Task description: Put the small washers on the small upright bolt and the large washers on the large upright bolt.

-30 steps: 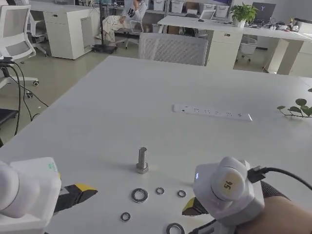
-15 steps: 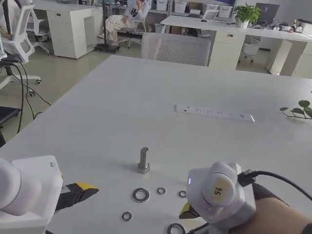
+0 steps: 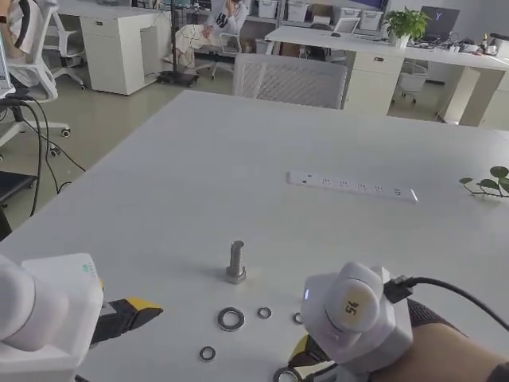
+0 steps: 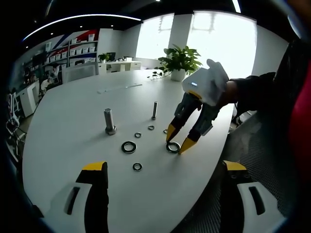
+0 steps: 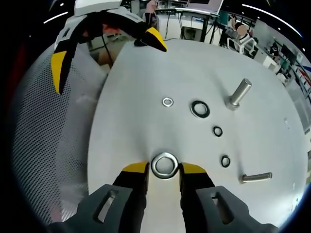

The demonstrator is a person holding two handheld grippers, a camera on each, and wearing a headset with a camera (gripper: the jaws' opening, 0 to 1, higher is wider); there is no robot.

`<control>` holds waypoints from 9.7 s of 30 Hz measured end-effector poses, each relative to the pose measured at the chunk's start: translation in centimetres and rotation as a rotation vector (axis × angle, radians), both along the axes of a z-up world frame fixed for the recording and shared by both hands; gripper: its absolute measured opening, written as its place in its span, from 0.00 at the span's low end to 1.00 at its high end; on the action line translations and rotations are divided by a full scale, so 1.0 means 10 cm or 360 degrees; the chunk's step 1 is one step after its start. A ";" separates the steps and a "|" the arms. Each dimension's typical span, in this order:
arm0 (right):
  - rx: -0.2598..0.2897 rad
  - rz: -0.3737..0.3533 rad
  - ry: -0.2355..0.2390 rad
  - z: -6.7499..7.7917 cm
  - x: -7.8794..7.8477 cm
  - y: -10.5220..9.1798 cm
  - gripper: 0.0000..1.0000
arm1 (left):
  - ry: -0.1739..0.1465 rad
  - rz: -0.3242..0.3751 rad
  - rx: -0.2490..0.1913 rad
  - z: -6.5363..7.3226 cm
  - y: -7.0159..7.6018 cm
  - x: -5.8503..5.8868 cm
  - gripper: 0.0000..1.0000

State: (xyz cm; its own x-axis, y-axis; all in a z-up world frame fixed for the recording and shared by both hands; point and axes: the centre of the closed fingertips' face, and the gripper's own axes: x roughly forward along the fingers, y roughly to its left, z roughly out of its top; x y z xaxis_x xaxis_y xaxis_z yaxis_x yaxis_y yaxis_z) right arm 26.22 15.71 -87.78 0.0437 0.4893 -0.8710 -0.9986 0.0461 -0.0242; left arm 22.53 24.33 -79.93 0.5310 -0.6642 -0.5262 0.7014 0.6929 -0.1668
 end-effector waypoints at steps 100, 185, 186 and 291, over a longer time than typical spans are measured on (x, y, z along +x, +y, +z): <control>-0.0527 0.0341 0.0003 0.02 0.09 -0.08 0.24 | -0.0040 0.0000 -0.0020 0.06 -0.03 0.02 0.93; -0.0494 0.0542 -0.0219 0.94 1.47 0.91 0.24 | -0.0028 0.0056 -0.0041 0.08 0.04 0.14 0.93; -0.0498 0.0546 -0.0219 0.93 1.46 0.91 0.24 | -0.0027 0.0056 -0.0039 0.08 0.03 0.14 0.93; -0.0577 0.0437 -0.0047 0.09 1.45 0.73 0.40 | 0.0003 0.0071 -0.0049 0.01 0.04 0.06 0.92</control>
State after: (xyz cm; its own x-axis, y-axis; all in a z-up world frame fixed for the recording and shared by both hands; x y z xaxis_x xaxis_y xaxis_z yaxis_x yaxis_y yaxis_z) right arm 40.76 22.96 -86.84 -0.0176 0.1499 -0.9885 -0.9713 -0.2370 -0.0186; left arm 23.13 24.72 -79.85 0.5592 -0.6561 -0.5069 0.6698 0.7178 -0.1902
